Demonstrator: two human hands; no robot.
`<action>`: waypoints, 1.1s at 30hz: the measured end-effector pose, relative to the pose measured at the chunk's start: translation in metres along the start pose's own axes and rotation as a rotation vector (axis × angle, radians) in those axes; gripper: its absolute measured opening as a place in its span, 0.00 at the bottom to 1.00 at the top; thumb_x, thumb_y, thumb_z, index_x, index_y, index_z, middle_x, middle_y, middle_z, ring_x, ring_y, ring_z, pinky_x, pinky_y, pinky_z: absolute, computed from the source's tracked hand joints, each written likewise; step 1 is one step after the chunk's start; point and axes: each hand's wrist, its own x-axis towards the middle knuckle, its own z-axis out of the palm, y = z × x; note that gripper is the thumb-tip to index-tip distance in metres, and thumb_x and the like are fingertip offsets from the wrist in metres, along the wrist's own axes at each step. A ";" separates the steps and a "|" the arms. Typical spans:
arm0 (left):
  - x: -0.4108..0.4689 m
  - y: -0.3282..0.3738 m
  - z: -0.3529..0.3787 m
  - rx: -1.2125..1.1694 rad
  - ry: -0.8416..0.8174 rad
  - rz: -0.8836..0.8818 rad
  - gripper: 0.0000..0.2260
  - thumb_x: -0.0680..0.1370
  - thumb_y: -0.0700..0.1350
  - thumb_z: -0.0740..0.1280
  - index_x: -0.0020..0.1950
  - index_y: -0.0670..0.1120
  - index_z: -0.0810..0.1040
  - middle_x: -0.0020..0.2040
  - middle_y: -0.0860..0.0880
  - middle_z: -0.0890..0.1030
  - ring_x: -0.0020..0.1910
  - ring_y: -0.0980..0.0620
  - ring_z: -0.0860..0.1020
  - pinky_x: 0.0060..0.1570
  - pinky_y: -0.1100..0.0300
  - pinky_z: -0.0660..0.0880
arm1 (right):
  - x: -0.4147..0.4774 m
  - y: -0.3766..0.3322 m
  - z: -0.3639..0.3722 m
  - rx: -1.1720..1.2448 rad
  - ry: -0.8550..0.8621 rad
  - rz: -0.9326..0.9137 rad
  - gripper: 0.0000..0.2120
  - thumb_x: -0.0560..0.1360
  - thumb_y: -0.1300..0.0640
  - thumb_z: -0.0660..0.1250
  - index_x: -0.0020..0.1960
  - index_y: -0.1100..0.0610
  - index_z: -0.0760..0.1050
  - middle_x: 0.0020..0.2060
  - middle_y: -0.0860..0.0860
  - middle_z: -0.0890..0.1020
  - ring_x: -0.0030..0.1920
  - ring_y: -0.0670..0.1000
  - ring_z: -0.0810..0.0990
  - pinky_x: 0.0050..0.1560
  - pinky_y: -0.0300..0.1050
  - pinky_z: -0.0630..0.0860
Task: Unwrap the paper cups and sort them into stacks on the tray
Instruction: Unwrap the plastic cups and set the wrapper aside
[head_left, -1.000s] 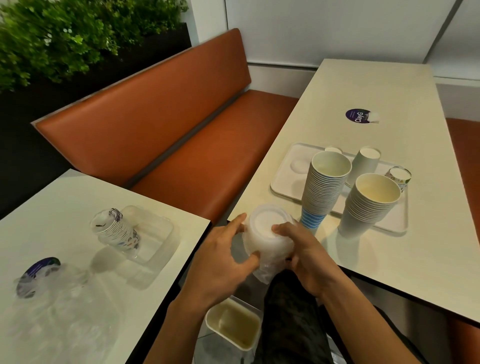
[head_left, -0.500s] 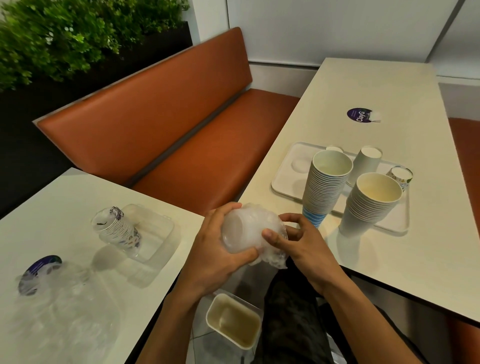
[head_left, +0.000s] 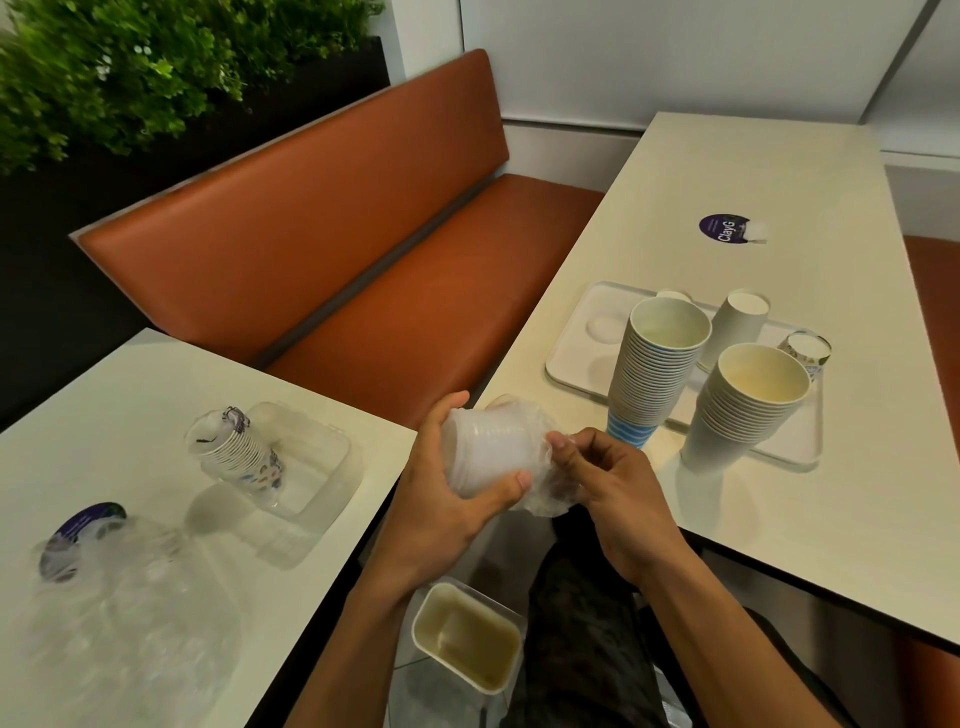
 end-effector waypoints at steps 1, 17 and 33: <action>0.001 -0.001 0.000 -0.004 0.009 -0.001 0.42 0.66 0.63 0.77 0.75 0.66 0.60 0.68 0.63 0.66 0.64 0.57 0.73 0.53 0.72 0.78 | 0.000 -0.001 0.001 -0.002 -0.002 0.000 0.22 0.69 0.44 0.71 0.46 0.65 0.81 0.38 0.54 0.85 0.39 0.51 0.82 0.44 0.44 0.82; 0.003 -0.001 0.004 -0.169 0.073 -0.053 0.42 0.61 0.58 0.81 0.71 0.62 0.64 0.61 0.63 0.70 0.60 0.51 0.76 0.45 0.68 0.80 | 0.004 0.003 0.011 -0.024 0.142 0.046 0.03 0.84 0.57 0.64 0.52 0.55 0.74 0.41 0.56 0.86 0.45 0.56 0.86 0.49 0.51 0.84; -0.001 -0.004 0.013 -0.028 0.160 -0.026 0.44 0.62 0.62 0.80 0.73 0.63 0.61 0.66 0.61 0.69 0.64 0.52 0.74 0.58 0.57 0.82 | -0.004 -0.001 0.026 -0.054 0.005 0.194 0.13 0.84 0.40 0.59 0.53 0.45 0.79 0.52 0.46 0.82 0.55 0.49 0.81 0.57 0.51 0.81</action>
